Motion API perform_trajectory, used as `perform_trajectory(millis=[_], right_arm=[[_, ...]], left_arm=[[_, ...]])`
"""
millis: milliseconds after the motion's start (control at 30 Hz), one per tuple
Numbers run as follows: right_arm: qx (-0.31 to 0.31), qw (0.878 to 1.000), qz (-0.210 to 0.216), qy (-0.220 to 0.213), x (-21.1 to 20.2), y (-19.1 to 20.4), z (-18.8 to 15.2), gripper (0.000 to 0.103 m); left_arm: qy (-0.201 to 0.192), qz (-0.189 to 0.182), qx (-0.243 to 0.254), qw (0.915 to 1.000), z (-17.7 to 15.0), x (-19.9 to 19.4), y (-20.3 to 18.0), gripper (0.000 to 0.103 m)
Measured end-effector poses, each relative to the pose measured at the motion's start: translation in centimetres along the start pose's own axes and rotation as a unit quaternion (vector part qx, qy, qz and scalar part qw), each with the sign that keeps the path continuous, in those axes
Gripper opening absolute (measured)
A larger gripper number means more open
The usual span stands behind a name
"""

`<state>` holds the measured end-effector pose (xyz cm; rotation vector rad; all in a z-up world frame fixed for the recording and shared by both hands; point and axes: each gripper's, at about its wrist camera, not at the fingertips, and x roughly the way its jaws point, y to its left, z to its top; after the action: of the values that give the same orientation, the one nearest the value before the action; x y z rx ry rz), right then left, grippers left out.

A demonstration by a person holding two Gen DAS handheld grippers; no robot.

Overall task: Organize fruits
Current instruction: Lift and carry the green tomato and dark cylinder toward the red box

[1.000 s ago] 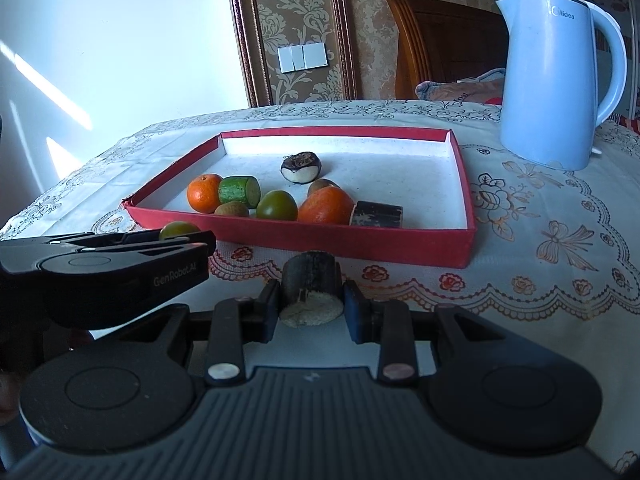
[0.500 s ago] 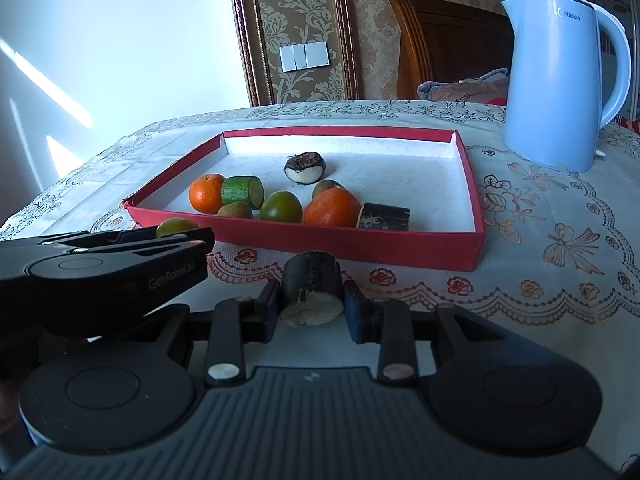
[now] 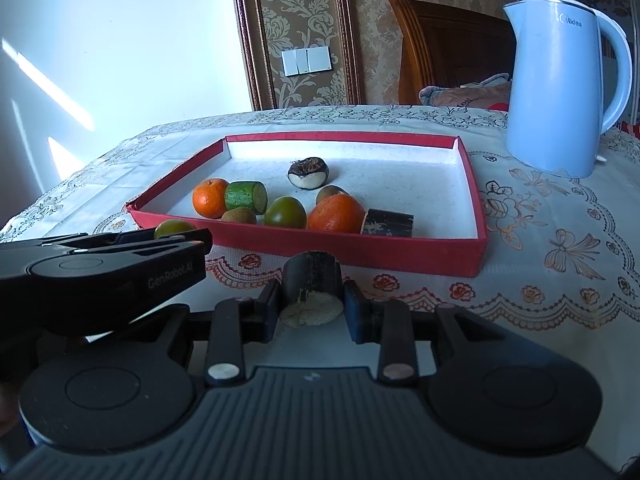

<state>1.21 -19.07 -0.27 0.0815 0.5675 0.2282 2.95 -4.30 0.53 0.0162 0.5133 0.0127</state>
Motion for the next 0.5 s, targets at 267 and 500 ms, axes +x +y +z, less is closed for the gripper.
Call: perform_trajectory(millis=[267, 500], right_arm=[[-0.001, 1.000, 0.002, -0.003, -0.05, -0.02, 0.08, 0.032], [-0.003, 1.000, 0.004, -0.004, -0.06, 0.10, 0.17, 0.032]], left_arm=[[0.001, 0.003, -0.002, 1.0000, -0.07, 0.02, 0.21, 0.032], [0.000, 0.002, -0.002, 1.0000, 0.02, -0.03, 0.21, 0.032]])
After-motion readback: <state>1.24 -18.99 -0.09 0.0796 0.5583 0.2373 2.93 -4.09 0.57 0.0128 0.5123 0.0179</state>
